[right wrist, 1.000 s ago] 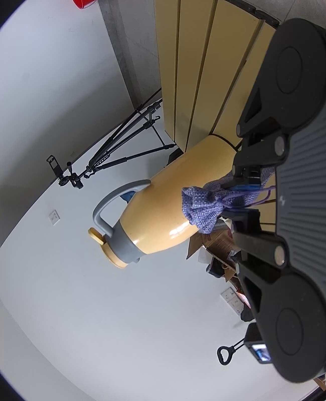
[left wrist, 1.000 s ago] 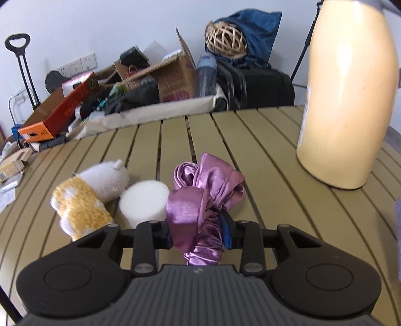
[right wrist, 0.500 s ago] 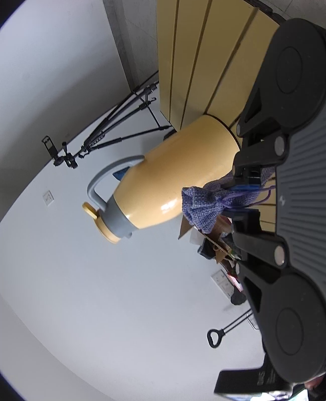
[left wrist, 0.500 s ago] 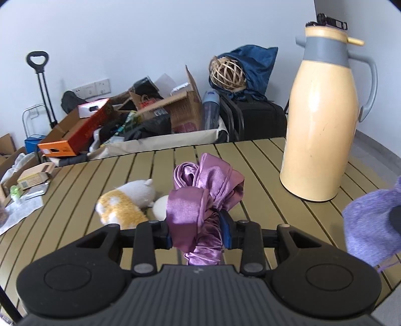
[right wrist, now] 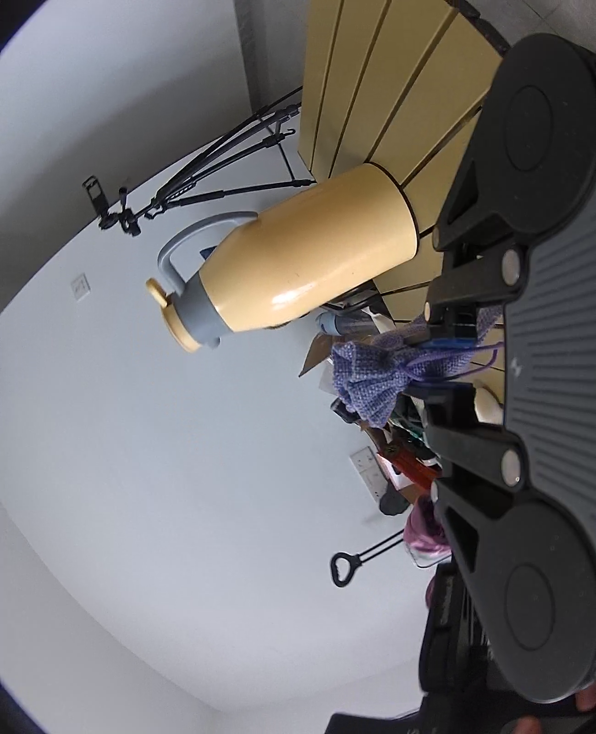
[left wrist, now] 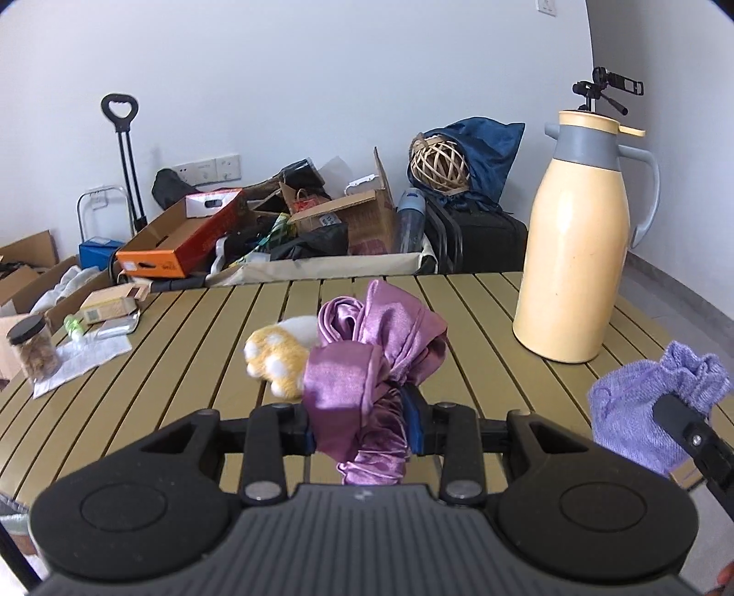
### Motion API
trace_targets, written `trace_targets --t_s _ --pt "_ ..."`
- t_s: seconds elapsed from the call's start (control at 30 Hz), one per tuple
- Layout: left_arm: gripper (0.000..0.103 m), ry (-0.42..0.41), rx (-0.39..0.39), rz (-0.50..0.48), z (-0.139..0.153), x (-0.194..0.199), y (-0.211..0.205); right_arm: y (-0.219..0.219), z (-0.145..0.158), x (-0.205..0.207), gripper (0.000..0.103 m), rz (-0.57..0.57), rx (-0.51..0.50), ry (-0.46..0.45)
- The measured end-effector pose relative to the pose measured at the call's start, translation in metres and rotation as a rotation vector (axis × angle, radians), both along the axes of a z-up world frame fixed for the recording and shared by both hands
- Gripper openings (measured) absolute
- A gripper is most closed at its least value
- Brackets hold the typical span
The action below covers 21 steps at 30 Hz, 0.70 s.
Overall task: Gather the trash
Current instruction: 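Carry the scrunchie and purple mesh pouch off the table over the black bin with both tools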
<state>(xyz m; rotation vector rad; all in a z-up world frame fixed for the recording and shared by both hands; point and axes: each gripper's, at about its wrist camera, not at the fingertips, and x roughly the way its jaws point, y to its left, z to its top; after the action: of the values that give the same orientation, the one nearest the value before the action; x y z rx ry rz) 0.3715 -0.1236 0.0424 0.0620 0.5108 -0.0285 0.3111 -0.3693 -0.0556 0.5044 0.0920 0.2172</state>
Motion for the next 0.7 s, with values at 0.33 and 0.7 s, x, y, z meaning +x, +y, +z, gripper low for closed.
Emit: trace_targets --t_s 0.33,0.7 --pt "0.035 -0.008 -0.022 0.001 -0.002 -0.054 0.027 0.028 -0.008 -0.042 0.013 0.069 -0.107 0.006" --pt "0.035 0.01 -0.062 -0.008 -0.022 -0.106 0.054 0.053 -0.025 -0.091 0.013 0.129 -0.23 0.02"
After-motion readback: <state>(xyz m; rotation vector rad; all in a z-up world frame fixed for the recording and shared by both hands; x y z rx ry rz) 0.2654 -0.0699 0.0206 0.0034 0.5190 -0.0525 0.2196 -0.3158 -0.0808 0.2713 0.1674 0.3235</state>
